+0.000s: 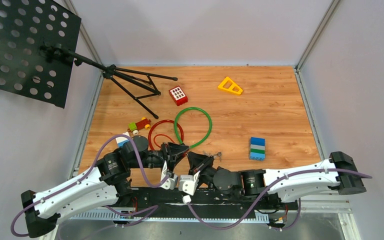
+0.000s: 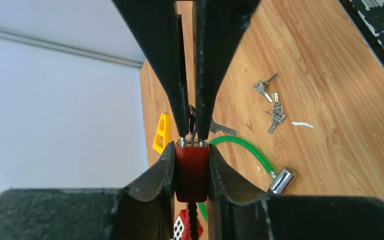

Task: Lock with the key
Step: Remove the key from the lock.

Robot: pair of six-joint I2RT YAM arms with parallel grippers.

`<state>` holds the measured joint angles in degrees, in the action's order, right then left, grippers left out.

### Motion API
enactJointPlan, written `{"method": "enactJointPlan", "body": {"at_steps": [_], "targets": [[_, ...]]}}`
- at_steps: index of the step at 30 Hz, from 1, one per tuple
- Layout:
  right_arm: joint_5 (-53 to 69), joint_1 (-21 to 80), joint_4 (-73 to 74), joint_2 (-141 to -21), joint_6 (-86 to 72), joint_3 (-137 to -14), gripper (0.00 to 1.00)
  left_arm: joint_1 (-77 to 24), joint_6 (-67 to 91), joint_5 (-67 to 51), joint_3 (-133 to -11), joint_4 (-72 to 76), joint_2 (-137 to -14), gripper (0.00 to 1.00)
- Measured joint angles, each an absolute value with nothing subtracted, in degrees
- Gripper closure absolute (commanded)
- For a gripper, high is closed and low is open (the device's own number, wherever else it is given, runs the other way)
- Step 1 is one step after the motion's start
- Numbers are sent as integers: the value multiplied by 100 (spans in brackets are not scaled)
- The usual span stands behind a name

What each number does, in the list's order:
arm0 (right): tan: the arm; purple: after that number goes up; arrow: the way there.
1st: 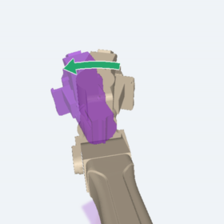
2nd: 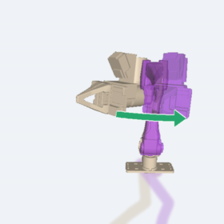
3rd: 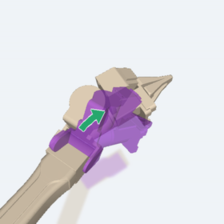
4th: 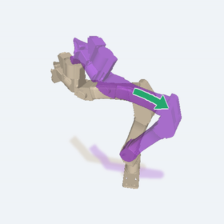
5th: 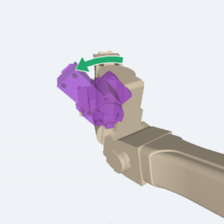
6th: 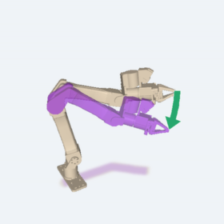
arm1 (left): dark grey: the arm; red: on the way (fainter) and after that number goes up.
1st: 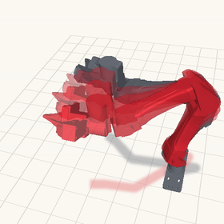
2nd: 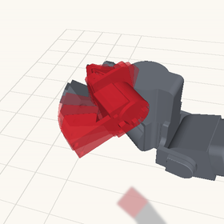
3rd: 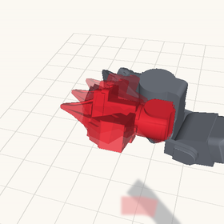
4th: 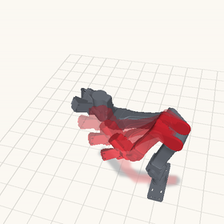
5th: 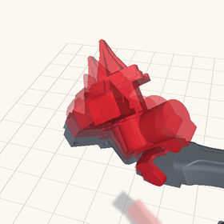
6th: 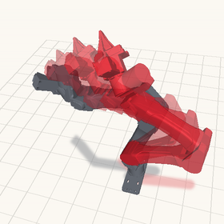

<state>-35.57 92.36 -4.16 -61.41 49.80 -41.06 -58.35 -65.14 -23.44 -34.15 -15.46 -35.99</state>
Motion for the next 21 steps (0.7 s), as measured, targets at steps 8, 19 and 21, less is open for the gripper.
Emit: {"method": "enactJointPlan", "body": {"at_steps": [8,19,21], "targets": [[-3793,9303,-381,-6200,4779,-4237,100,-5811,-6595,-2320,-3402,-1483,-3568,100],[-2773,8788,596,-5358,1002,-4569,100,-5889,-6595,-2635,-3420,-1076,-3562,100],[-2867,8844,624,-5360,1116,-4567,100,-5889,-6595,-2652,-3420,-1083,-3579,100]]}}
